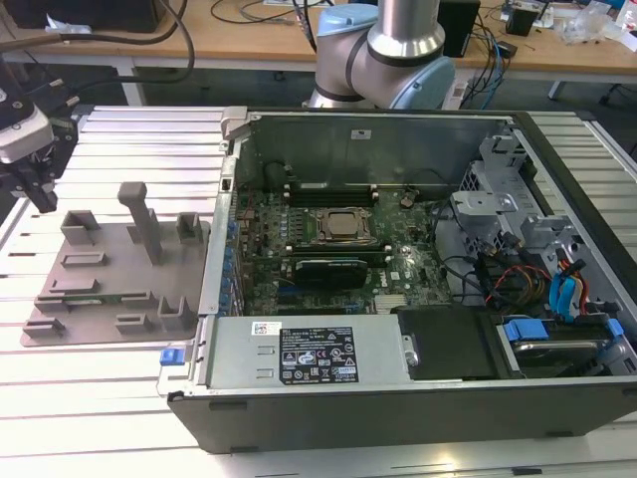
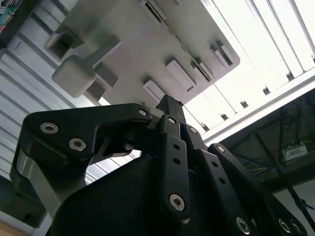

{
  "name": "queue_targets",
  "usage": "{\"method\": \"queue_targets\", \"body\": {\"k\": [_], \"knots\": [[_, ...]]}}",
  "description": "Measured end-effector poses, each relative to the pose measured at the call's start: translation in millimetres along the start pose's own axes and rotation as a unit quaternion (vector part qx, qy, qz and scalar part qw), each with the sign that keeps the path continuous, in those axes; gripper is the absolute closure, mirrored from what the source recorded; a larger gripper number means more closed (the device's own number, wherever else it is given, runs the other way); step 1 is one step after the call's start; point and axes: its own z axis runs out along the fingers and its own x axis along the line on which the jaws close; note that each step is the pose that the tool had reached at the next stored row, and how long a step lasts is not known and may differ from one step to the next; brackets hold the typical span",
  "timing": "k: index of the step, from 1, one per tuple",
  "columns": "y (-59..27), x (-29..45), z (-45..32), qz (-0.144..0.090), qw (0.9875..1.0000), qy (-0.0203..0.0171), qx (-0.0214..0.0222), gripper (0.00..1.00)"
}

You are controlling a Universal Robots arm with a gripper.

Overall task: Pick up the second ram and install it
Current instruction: 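Pick up the second ram and move it above second insertion slot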

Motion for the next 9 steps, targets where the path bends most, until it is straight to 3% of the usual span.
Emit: {"method": "queue_targets", "body": {"k": [4, 9], "knots": [[0.0, 0.0, 0.0, -0.026, 0.9997, 0.0012, -0.0006, 0.89], [0.0, 0.0, 0.0, -0.069, 0.9976, 0.0031, -0.0016, 0.89]]}}
